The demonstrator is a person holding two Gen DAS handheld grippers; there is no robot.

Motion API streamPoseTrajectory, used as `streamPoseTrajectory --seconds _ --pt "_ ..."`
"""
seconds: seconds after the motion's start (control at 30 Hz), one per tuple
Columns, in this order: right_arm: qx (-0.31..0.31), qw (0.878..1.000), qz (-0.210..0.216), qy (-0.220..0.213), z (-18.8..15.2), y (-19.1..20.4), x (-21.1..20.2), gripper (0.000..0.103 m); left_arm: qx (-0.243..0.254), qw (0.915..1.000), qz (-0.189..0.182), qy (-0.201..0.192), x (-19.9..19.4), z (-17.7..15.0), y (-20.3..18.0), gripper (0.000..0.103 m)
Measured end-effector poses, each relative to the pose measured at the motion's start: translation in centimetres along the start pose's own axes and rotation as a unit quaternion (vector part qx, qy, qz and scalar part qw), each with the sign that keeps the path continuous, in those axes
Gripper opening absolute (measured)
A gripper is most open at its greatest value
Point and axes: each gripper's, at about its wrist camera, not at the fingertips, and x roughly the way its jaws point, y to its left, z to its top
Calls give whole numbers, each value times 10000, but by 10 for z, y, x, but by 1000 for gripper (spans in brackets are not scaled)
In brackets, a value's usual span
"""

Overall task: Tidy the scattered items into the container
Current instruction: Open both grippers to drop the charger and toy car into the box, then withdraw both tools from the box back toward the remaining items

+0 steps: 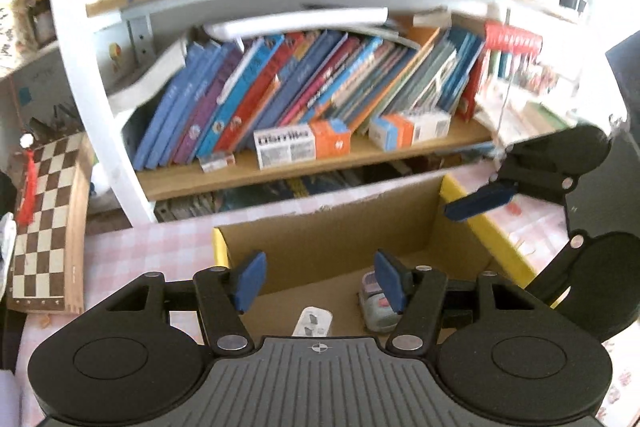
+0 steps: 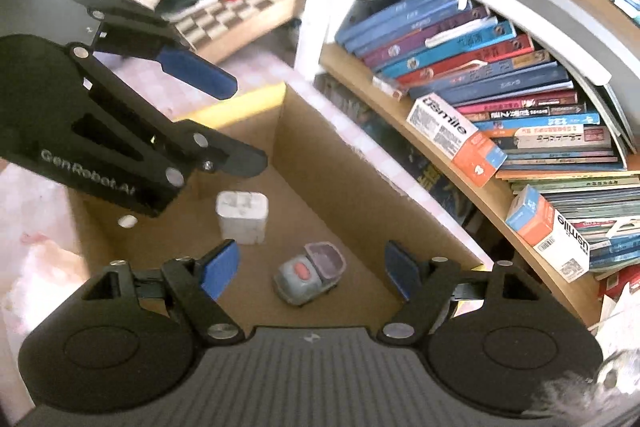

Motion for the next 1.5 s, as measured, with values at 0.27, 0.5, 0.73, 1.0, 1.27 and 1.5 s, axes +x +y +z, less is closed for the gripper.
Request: streamPoseTrajectory --seconds 0.27,0.5,0.73,1.0,1.27,1.5 --pt "267 9986 14 -458 2 21 -41 79 85 9993 -145 -328 -42 -10 -8 62" --pt "480 9961 -171 -718 1 46 -75 79 -42 9975 -351 -619 -80 -24 -8 62" --pt "918 9906 -497 -889 -12 70 -107 80 -11 9956 -339 -879 -119 -41 -11 65" --pt "1274 9798 -1068 -1112 -34 111 -149 84 -75 9922 20 -1245 -166 -70 -15 79" --pt "1734 9682 -1414 -1120 -68 141 -171 84 -179 9914 -26 -1298 -195 -98 -17 79" --pt "2236 9529 -1774 -1024 -102 171 -171 85 -419 9922 7 -1171 -207 -133 -16 79"
